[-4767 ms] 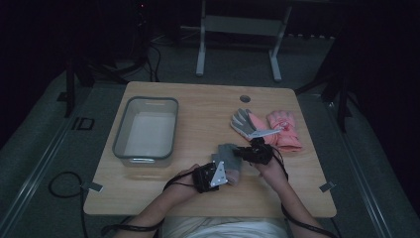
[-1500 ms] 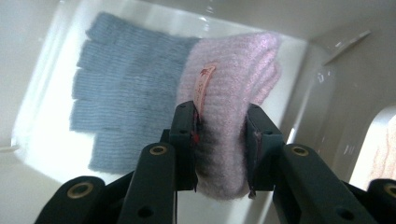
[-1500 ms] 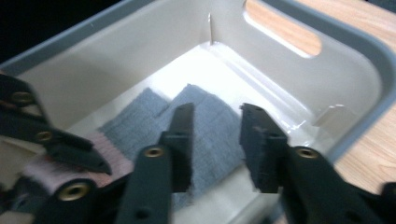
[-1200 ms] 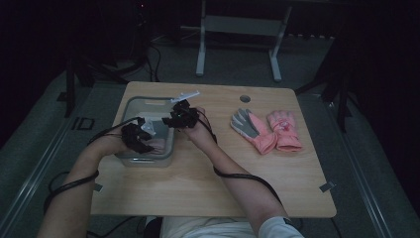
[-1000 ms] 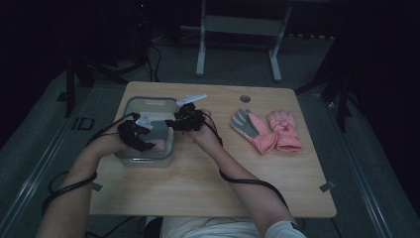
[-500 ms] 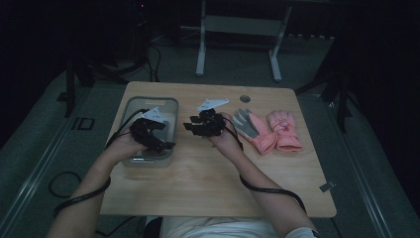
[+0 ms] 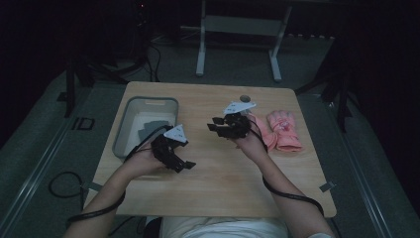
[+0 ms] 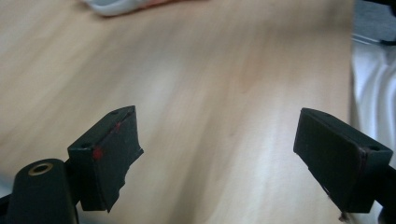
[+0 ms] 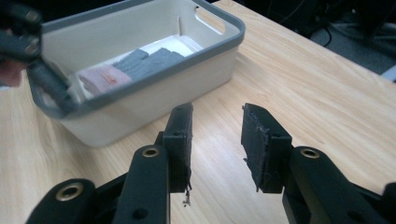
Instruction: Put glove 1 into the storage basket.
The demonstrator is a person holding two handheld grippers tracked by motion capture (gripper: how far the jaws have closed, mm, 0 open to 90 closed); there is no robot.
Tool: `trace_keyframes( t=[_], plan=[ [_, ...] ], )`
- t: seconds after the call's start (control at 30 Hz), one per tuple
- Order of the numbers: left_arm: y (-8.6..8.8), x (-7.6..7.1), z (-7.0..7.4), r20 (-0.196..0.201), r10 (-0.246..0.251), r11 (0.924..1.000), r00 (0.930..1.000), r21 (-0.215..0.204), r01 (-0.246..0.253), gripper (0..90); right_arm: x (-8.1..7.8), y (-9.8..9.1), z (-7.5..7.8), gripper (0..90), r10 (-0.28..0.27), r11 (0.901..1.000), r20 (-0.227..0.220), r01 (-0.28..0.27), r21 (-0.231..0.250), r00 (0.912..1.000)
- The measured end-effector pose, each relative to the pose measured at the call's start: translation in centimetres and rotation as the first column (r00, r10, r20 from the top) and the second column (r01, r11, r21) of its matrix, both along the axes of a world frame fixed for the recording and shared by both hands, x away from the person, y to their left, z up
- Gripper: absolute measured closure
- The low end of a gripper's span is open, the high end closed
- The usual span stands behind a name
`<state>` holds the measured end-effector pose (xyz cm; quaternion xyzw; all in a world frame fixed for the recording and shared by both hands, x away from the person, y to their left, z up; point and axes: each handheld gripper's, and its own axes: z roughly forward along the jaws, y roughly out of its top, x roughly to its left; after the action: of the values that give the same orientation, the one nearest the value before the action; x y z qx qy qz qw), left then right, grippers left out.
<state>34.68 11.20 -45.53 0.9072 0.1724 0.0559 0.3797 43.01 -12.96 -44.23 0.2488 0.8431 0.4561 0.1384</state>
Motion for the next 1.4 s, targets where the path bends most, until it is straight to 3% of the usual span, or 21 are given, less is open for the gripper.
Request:
trace_keyframes(
  t=[0.07, 0.13, 0.23, 0.4, 0.57, 0.77, 0.87, 0.97, 1.03, 1.07, 1.17, 1.3, 1.4],
  plan=[
    [-0.9, -0.5, -1.0, -0.024, -0.010, 0.9998, 0.9997, -0.017, 0.009, 13.9, 0.4, -1.1, -0.3, 65.2, -0.020, 0.9998, -0.011, 0.020, -0.006, 0.9998],
    [-1.7, -1.1, -1.9, -0.013, -0.018, 0.9997, 0.9998, -0.014, 0.018, 13.9, 0.7, -1.9, -0.6, 66.6, -0.034, 0.9994, -0.014, 0.034, -0.010, 0.9993],
    [-2.7, -1.7, -3.1, -0.032, -0.029, 0.9994, 0.9991, -0.018, 0.028, 13.9, 1.0, -3.2, -0.8, 66.9, -0.062, 0.9977, -0.008, 0.061, -0.028, 0.9981],
    [-3.4, -2.5, -4.7, -0.017, -0.034, 0.9986, 0.9993, 0.039, 0.035, 13.9, 1.5, -5.6, -0.8, 66.2, -0.110, 0.9928, 0.014, 0.110, -0.047, 0.9938],
    [-4.0, -3.0, -6.7, -0.041, -0.031, 0.9983, 0.9987, 0.048, 0.033, 13.9, 2.1, -8.0, -0.9, 64.2, -0.154, 0.9873, 0.023, 0.155, -0.036, 0.9878],
    [-4.6, -3.6, -8.0, -0.020, -0.037, 0.9967, 0.9991, 0.071, 0.039, 13.8, 3.6, -10.0, -1.6, 63.9, -0.200, 0.9767, 0.032, 0.202, -0.072, 0.9792],
    [-4.8, -3.8, -8.3, -0.014, -0.038, 0.9976, 0.9992, 0.057, 0.039, 13.7, 4.7, -10.3, -2.7, 64.0, -0.207, 0.9695, 0.026, 0.208, -0.129, 0.9781],
    [-4.6, -4.1, -8.6, -0.011, -0.019, 0.9997, 0.9998, 0.015, 0.019, 13.7, 5.7, -10.3, -3.9, 63.8, -0.200, 0.9628, 0.010, 0.198, -0.184, 0.9798],
    [-4.5, -4.3, -8.8, -0.023, -0.010, 0.9999, 0.9997, -0.004, 0.010, 13.7, 6.5, -10.3, -5.0, 58.6, -0.187, 0.9561, -0.019, 0.178, -0.233, 0.9822],
    [-4.5, -4.3, -8.8, -0.023, -0.011, 0.9999, 0.9997, -0.001, 0.011, 13.7, 6.8, -10.3, -5.7, 58.4, -0.181, 0.9480, -0.044, 0.163, -0.274, 0.9825],
    [-4.4, -4.6, -9.0, -0.028, -0.009, 1.0000, 0.9996, -0.003, 0.009, 13.7, 7.1, -10.4, -7.1, 59.1, -0.190, 0.9090, 0.001, 0.176, -0.378, 0.9818],
    [-4.1, -4.4, -9.2, -0.032, -0.004, 1.0000, 0.9995, -0.007, 0.004, 13.7, 7.1, -10.9, -8.5, 62.6, -0.186, 0.9111, 0.013, 0.178, -0.372, 0.9824],
    [-3.9, -4.5, -9.2, -0.026, 0.005, 1.0000, 0.9997, -0.007, -0.005, 13.7, 7.1, -10.8, -8.9, 72.8, -0.203, 0.9143, -0.021, 0.182, -0.362, 0.9790]
  ],
)
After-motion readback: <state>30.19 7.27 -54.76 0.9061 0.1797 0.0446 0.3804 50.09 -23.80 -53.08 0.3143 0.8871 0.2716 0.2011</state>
